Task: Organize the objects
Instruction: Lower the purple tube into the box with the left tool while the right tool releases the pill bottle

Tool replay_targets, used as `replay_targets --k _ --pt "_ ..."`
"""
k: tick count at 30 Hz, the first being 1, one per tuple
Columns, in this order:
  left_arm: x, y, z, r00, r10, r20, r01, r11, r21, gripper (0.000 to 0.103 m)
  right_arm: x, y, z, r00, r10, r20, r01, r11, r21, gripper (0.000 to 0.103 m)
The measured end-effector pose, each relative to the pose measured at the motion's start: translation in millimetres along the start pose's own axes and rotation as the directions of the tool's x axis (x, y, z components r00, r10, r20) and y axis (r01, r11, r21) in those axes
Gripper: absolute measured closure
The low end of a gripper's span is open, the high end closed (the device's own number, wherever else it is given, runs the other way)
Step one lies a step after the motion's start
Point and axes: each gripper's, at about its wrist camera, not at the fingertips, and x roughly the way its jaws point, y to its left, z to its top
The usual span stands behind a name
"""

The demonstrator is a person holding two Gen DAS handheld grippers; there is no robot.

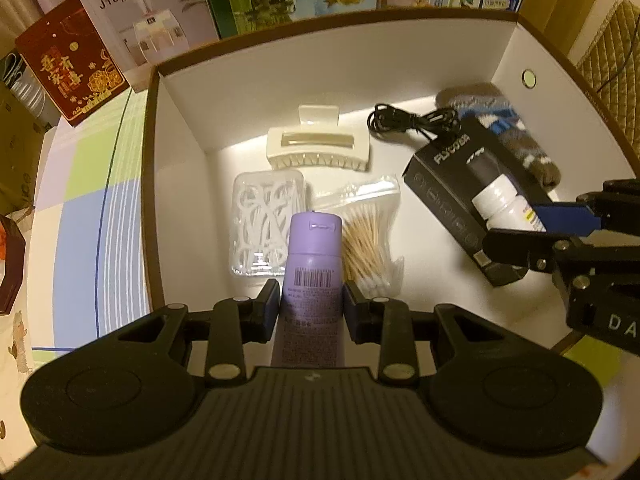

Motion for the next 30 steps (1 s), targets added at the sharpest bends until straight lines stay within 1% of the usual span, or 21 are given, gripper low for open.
replay_targets --k 4,7,14,26,30 --pt "-0.2 0.3 -0.9 1.000 -0.009 -0.004 0.009 1.000 0.004 0.074 0.2 -0.6 0.0 1.000 0.001 -0.001 -0.001 1.000 0.002 0.079" --pt "-3.1 0.8 0.5 1.000 -0.009 0.003 0.009 1.000 0.008 0.070 -0.6 -0.8 -0.5 1.000 -0.001 -0.001 0.001 1.000 0.002 0.079" --pt "-6.0 0.6 0.9 1.000 -0.021 0.014 0.021 1.000 0.013 0.064 0.2 -1.5 -1.0 1.000 -0.002 -0.006 0.002 1.000 0.000 0.079" --pt "-6.8 1.1 0.7 0.999 -0.023 0.028 0.023 1.000 0.008 0.063 8.2 3.8 -0.4 1.000 -0.007 -0.026 0.007 1.000 -0.010 0.079" --pt "-7.1 1.4 0.9 0.999 -0.024 0.032 0.024 1.000 0.008 0.061 8.9 4.0 1.5 1.000 -0.005 -0.011 0.005 1.000 -0.010 0.079"
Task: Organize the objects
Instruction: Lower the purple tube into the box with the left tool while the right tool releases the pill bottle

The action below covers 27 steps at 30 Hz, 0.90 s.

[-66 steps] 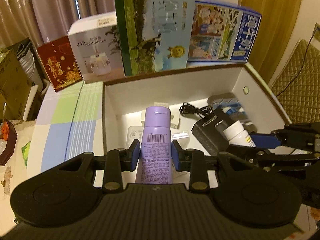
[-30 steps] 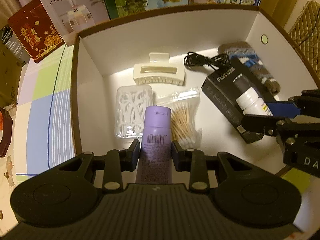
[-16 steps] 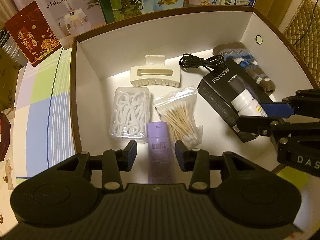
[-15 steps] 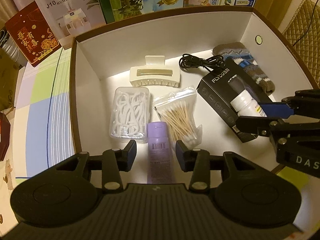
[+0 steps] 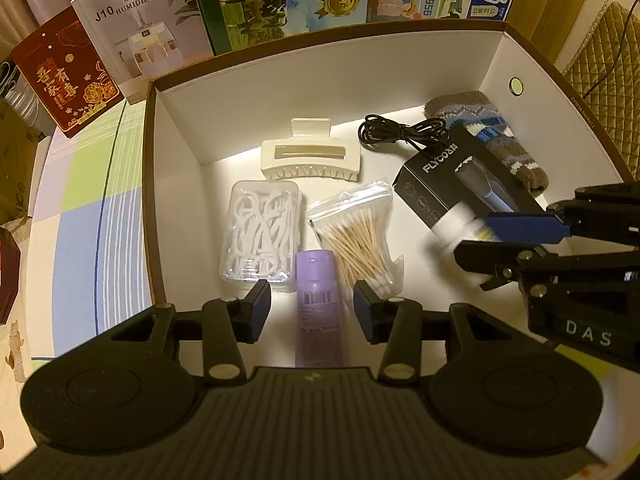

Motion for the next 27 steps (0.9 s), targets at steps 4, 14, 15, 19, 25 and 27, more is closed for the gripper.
replay_targets --k 4,14,15,19,25,27 --pt "-2 1 0 1.000 0.011 0.011 -0.011 1.000 -0.003 0.049 -1 -3 2 1.000 0.007 0.009 -0.007 1.000 0.010 0.078" --pt "-7 6 -1 1.000 0.013 0.024 -0.013 1.000 -0.015 0.045 -14 -10 -1 1.000 -0.013 0.024 0.012 0.999 0.030 0.048" --pt "-8 6 -1 1.000 0.013 0.027 -0.013 1.000 -0.015 0.045 -15 -10 -2 1.000 -0.014 0.025 0.013 0.999 0.031 0.047" --pt "-14 5 -1 0.999 0.008 0.041 -0.007 1.000 -0.015 0.039 -21 -10 -5 0.999 -0.024 0.036 0.022 0.999 0.035 0.033" --pt "-26 2 -4 0.998 0.012 0.066 -0.011 1.000 -0.026 0.020 -35 -10 -9 0.997 -0.046 0.068 0.043 0.998 0.042 0.014" --pt "-30 2 -5 0.997 0.009 0.077 -0.006 0.999 -0.032 0.019 -41 -10 -11 0.995 -0.057 0.083 0.053 0.997 0.049 0.010"
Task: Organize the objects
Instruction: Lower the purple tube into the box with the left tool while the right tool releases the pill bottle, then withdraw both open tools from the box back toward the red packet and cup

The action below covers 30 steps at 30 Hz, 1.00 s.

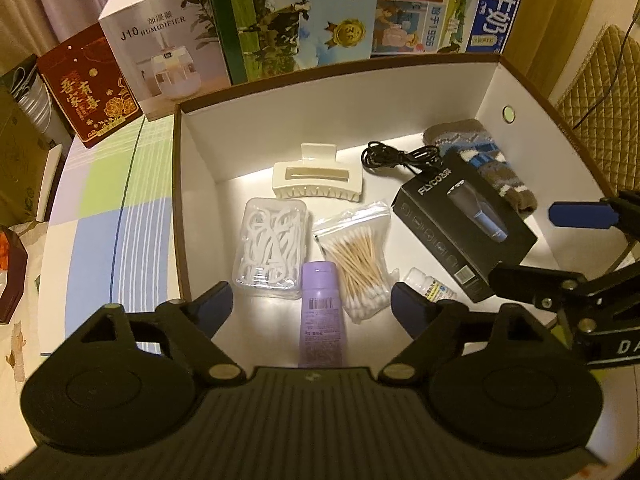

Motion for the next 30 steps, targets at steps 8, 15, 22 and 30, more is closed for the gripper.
replay_targets --k 8,15,22,30 --pt "-21 -1 -4 0.999 -0.004 0.035 0.005 1.000 -0.021 0.012 -21 -2 -4 0.999 -0.033 0.042 0.032 0.999 0.025 0.002" --pt "-44 0 -13 0.997 -0.012 0.075 0.016 0.999 -0.051 0.011 -41 -2 -10 0.996 -0.051 0.068 0.048 0.998 0.049 0.002" --pt "-65 -4 -28 0.995 -0.027 0.101 0.035 0.997 -0.075 0.011 -62 0 -22 0.995 -0.049 0.082 0.044 0.997 0.065 0.002" --pt "-87 -13 -46 0.992 -0.026 0.122 0.035 0.996 -0.076 0.011 -85 4 -36 0.994 -0.038 0.099 0.031 0.997 0.071 0.002"
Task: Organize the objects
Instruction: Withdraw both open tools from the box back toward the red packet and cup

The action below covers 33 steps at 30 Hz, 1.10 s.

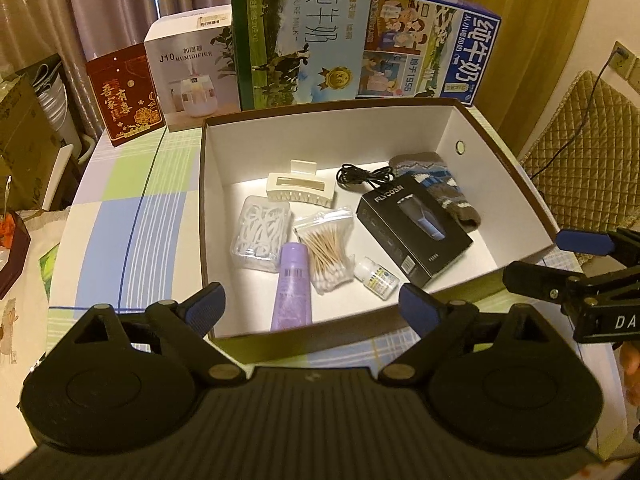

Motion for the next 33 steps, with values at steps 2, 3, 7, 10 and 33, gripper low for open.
replay_targets --k 2,3,7,10,33 --pt "-4 -2 -4 1.000 0.001 0.003 -0.001 1.000 0.001 0.011 -5 1 -3 1.000 0.003 0.003 -0.003 1.000 0.004 0.002" --pt "-7 -3 -6 1.000 0.001 0.004 -0.001 1.000 0.000 0.011 -8 1 -5 1.000 0.006 0.004 -0.006 1.000 0.006 0.002" --pt "-15 -8 -16 1.000 -0.005 0.004 0.005 1.000 -0.005 0.011 -18 2 -13 1.000 0.017 0.003 -0.017 1.000 0.006 0.002" --pt "-20 -14 -24 1.000 -0.010 0.002 0.010 1.000 -0.003 0.011 -25 2 -20 1.000 0.020 -0.002 -0.020 1.000 0.005 0.002" --pt "-56 -44 -83 0.999 -0.026 -0.020 0.025 0.999 -0.038 0.011 -68 -2 -65 0.998 0.047 -0.035 -0.047 0.999 0.008 0.002"
